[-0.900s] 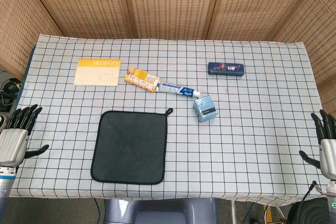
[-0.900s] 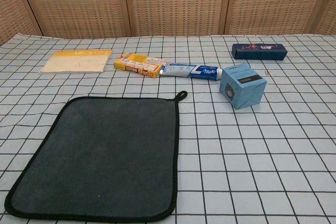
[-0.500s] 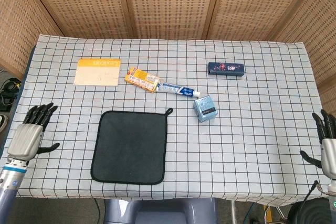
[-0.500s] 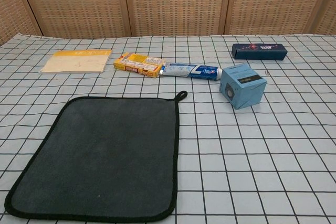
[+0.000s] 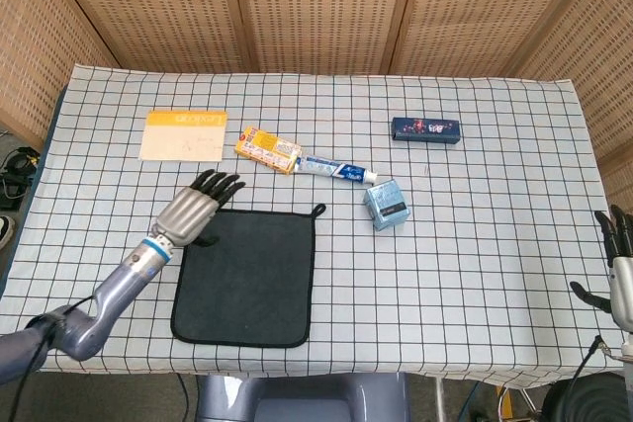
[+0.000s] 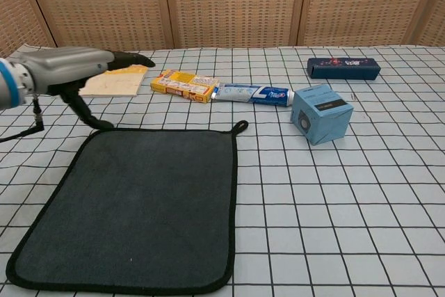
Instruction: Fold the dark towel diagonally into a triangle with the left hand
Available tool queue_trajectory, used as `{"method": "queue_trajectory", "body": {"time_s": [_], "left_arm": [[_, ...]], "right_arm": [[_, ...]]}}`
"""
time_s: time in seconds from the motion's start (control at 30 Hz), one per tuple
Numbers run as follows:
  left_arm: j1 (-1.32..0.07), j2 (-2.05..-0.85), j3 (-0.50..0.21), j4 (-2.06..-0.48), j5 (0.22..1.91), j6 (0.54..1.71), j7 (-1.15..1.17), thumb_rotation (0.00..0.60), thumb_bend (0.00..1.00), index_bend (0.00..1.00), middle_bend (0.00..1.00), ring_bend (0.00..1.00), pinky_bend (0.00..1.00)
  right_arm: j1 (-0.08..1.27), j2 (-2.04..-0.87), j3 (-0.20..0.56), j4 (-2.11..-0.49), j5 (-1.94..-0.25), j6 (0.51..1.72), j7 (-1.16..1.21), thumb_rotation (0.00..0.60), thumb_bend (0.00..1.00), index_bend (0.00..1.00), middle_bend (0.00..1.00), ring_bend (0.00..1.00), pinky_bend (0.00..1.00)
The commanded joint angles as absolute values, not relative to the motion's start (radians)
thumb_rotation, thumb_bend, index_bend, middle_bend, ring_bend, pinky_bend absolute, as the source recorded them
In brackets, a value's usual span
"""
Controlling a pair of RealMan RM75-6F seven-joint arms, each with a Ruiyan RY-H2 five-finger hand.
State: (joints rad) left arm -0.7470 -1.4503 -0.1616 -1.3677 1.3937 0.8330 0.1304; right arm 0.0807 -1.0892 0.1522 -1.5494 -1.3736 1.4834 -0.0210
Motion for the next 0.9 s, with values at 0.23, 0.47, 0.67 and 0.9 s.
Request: {"method": "queue_trajectory", "body": {"time_s": [0.23,0.47,0.67,0.9], "left_arm": [[-0.965,-1.720,-0.237,-1.094,1.295,0.648,0.181,0.600,0.37,0.20,0.00,0.00,0.00],[-1.057,-1.845,-0.259,-0.940,1.260,0.590,0.170,0.600,0.40,0.22,0.00,0.00,0.00],[-1.116,-1.918,-0.268,-0.843,1.248,0.561,0.163,0.600,0.40,0.23,0.00,0.00,0.00],[-1.141,-1.964,-0.263,-0.782,1.236,0.553,0.156,0.600,0.40,0.28,0.00,0.00,0.00]], "right_arm": [[0.084,-1.092,0.159,-1.528,-1.343,1.460,-0.006,0.600,0.00,0.00,0.00,0.00,0.00],[0.084,-1.090,0.166,-1.518,-1.328,1.452,0.007,0.600,0.00,0.00,0.00,0.00,0.00],[0.083,-1.087,0.170,-1.512,-1.317,1.447,0.018,0.600,0.00,0.00,0.00,0.00,0.00],[0.081,-1.082,0.174,-1.506,-1.311,1.444,0.037,0.600,0.00,0.00,0.00,0.00,0.00]]}}
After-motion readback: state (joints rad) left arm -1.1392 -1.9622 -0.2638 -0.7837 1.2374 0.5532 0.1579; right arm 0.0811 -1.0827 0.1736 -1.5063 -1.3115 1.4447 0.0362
